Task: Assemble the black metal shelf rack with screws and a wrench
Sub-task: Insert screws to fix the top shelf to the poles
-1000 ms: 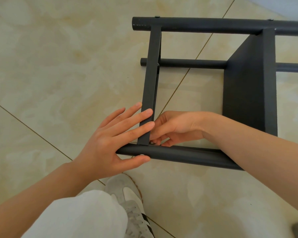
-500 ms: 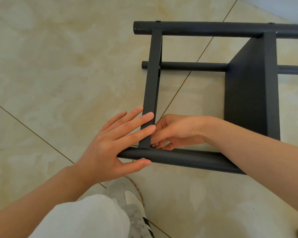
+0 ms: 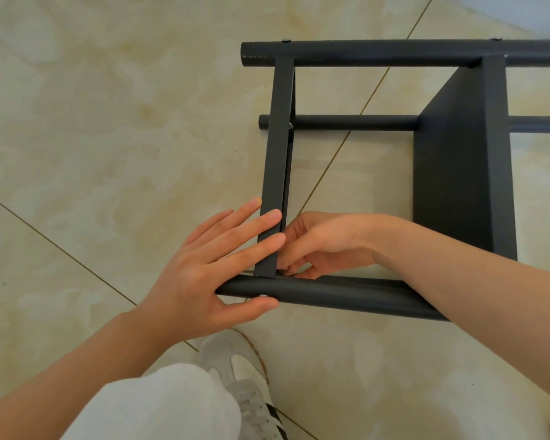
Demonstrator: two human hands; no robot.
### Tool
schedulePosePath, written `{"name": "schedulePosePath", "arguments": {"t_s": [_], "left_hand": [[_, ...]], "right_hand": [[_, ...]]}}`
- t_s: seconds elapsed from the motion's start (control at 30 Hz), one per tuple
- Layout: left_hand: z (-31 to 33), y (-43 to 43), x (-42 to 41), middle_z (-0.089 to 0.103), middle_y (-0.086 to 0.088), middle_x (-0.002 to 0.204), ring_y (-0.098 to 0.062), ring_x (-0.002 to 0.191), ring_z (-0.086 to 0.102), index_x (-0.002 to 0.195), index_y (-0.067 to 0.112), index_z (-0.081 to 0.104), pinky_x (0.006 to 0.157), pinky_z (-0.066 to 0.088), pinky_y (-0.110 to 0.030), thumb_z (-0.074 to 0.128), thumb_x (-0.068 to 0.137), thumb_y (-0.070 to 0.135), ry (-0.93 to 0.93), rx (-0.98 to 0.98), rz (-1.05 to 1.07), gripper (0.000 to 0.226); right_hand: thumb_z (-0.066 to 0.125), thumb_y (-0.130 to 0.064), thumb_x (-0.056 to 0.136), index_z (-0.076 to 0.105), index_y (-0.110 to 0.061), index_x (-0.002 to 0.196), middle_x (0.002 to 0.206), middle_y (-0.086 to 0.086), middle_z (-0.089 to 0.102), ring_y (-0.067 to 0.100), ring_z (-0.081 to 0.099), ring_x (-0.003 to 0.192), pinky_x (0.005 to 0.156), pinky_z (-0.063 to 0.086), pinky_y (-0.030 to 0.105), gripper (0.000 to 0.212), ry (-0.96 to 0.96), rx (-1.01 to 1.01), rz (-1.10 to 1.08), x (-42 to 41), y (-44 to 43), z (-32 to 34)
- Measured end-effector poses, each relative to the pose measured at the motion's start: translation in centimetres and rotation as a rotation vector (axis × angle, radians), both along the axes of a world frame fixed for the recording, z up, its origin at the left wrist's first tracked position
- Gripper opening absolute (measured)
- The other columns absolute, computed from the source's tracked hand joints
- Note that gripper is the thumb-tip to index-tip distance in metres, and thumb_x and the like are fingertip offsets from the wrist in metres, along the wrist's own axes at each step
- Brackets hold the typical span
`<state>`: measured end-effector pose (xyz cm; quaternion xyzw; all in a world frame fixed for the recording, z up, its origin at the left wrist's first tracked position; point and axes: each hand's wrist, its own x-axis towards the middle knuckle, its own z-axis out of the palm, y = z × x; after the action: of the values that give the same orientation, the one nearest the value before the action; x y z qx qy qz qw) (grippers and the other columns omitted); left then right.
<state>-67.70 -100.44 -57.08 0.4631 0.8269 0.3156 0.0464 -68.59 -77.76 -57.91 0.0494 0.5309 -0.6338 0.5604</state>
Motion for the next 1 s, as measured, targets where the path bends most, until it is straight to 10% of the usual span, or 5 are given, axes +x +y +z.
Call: {"name": "schedulePosePath", "arguments": {"t_s": [0.47,0.67,1.0], "left_hand": [[0.3,0.1,-0.2,0.047,-0.012,0.150,-0.031,0.147,0.034,0.139,0.011,0.053,0.117,0.034,-0.047,0.064,0.095,0.045,0.018,-0.011,-0.015,0.057],[0.2,0.0,-0.1,0.045,-0.012,0.152,-0.030,0.148,0.033,0.141,0.010,0.049,0.118,0.033,-0.046,0.062,0.097,0.047,0.005,-0.019,-0.012,0.059],[0.4,0.1,-0.1,0.045,-0.011,0.151,-0.029,0.148,0.033,0.137,0.009,0.053,0.118,0.032,-0.044,0.060,0.097,0.048,0.002,-0.032,-0.010,0.056]], "right_hand": [[0.061,-0.013,0.093,0.075,-0.022,0.067,0.074,0.000,0.064,0.014,0.057,0.074,0.079,0.049,0.029,0.030,-0.038,-0.034,0.024,-0.1,0.1,0.4],[0.063,-0.015,0.093,0.071,-0.008,0.099,0.093,0.012,0.059,0.022,0.053,0.085,0.085,0.047,0.035,0.013,-0.029,0.075,0.036,0.0,-0.6,0.2],[0.066,-0.016,0.092,0.076,-0.019,0.078,0.085,0.004,0.063,0.018,0.053,0.083,0.080,0.044,0.029,0.018,-0.013,0.053,0.076,-0.1,0.2,0.2]]}}
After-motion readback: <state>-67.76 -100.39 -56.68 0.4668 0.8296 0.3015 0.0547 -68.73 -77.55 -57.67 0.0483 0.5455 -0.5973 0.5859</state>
